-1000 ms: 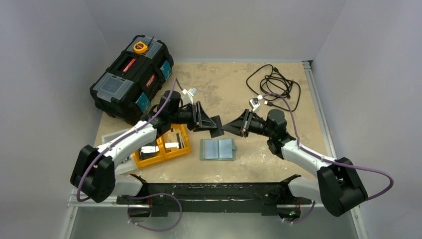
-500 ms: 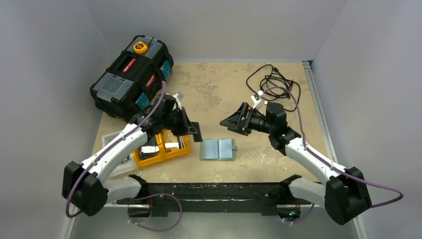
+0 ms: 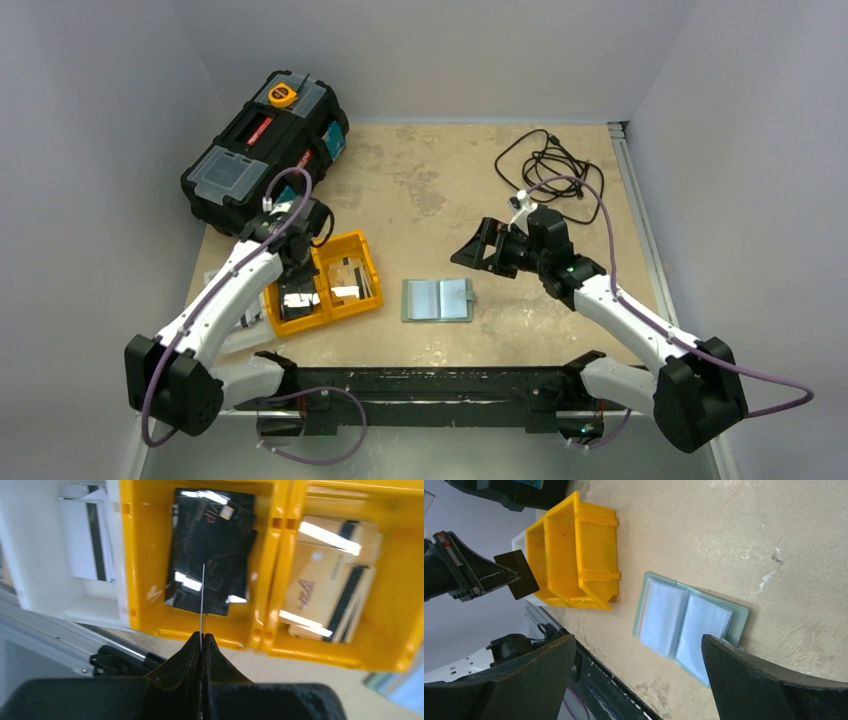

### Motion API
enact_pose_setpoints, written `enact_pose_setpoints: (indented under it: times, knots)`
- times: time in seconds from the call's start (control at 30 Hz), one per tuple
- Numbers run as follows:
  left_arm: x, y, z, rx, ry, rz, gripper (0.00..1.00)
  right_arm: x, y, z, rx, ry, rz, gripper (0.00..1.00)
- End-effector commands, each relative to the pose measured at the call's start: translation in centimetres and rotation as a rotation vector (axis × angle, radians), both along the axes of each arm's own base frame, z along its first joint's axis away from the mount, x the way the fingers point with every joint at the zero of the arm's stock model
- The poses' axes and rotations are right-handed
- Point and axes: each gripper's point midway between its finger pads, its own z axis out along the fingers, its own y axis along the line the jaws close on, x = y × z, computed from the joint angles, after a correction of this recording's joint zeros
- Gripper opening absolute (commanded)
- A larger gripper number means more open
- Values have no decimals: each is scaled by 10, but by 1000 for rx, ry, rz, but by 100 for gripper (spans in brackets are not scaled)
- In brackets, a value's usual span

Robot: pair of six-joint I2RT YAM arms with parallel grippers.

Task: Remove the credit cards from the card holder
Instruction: Place the credit card in the storage box.

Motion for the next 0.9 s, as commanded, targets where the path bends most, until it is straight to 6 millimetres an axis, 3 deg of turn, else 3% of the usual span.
enact_pose_setpoints:
  times: [0.0,0.2,0.3,0.57,0.73,0.87]
  knots:
    - [8,37,0,213,60,37,0,13,-5,14,-64,-90,-19,99]
    - [26,45,-14,240,137,56,6,14,-9,12,-87,-105,-24,99]
    - [30,44,-16,225,138,59,25,14,-10,11,-100,-108,-23,99]
    - [35,25,-3,102,66,20,53,10,3,1,-174,-112,4,99]
    - [35,-5,7,-83,-16,-64,63,3,25,-7,-250,-123,17,99]
    - [35,-55,19,-333,-92,-197,65,-1,39,-25,-341,-97,32,88]
